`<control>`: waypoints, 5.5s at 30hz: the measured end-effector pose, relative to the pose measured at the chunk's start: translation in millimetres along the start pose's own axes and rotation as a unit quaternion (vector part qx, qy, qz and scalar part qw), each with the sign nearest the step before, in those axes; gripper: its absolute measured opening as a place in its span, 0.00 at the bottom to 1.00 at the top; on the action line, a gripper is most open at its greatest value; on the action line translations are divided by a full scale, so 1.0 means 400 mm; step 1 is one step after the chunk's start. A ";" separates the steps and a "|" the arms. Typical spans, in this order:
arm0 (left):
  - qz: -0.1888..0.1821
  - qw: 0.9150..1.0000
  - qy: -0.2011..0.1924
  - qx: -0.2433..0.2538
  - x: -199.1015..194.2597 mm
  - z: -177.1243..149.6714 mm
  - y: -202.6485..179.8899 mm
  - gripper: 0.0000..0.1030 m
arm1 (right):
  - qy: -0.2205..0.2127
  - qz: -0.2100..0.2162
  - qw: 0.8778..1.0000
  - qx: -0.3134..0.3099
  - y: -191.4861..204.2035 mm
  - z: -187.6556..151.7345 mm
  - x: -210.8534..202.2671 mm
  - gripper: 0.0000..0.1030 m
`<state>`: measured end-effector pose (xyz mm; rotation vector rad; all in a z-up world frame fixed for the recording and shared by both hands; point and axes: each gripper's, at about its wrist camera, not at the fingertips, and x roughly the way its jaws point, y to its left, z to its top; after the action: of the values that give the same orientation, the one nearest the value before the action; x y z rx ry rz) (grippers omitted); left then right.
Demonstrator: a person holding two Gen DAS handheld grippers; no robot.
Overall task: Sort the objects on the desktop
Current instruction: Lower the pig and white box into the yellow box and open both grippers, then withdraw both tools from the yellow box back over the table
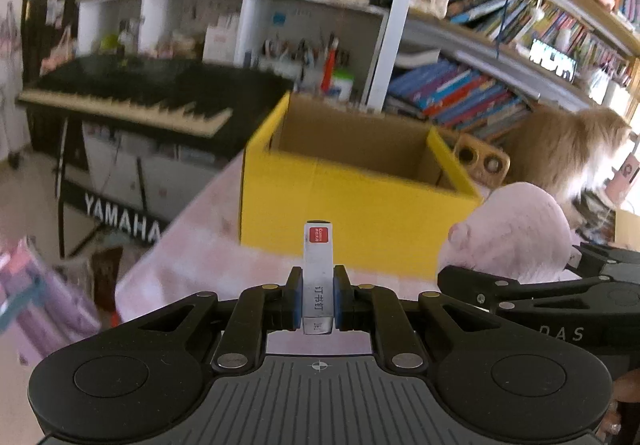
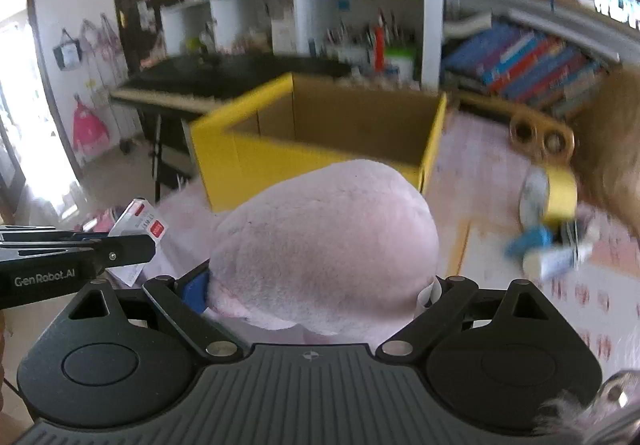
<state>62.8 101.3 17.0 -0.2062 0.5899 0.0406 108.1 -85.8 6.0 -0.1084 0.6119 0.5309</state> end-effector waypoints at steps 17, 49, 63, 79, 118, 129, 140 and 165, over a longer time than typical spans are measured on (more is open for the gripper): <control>0.011 0.998 -0.045 0.034 0.221 0.253 -0.044 0.13 | -0.079 0.023 0.991 -0.106 -0.114 0.299 0.198 0.90; 0.060 0.996 0.043 0.050 0.473 0.277 -0.052 0.61 | 0.141 0.079 0.947 -0.278 -0.136 0.363 0.558 1.00; 0.051 0.996 -0.052 0.048 0.303 0.283 -0.081 0.91 | 0.027 0.012 0.977 -0.210 -0.176 0.375 0.419 1.00; 0.043 0.995 -0.088 0.014 0.132 0.208 -0.033 0.92 | -0.078 -0.088 0.992 -0.039 -0.224 0.298 0.160 1.00; 0.027 0.999 -0.031 0.029 -0.110 -0.054 -0.013 0.92 | -0.048 -0.148 0.986 0.059 -0.026 -0.086 -0.140 1.00; 0.021 0.998 0.000 0.055 -0.118 -0.117 -0.043 0.92 | -0.010 -0.124 0.991 0.047 0.025 -0.143 -0.149 1.00; 0.004 0.998 0.010 0.064 -0.122 -0.135 -0.077 0.92 | 0.005 -0.138 0.989 0.056 0.017 -0.178 -0.181 1.00; -0.083 0.988 0.033 0.125 -0.035 -0.119 -0.248 0.92 | 0.013 -0.225 0.966 0.125 -0.126 -0.237 -0.258 1.00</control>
<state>34.6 -5.1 4.0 -0.0131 0.6362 -0.2005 13.2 -198.5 -15.0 -0.0130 0.6517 0.0107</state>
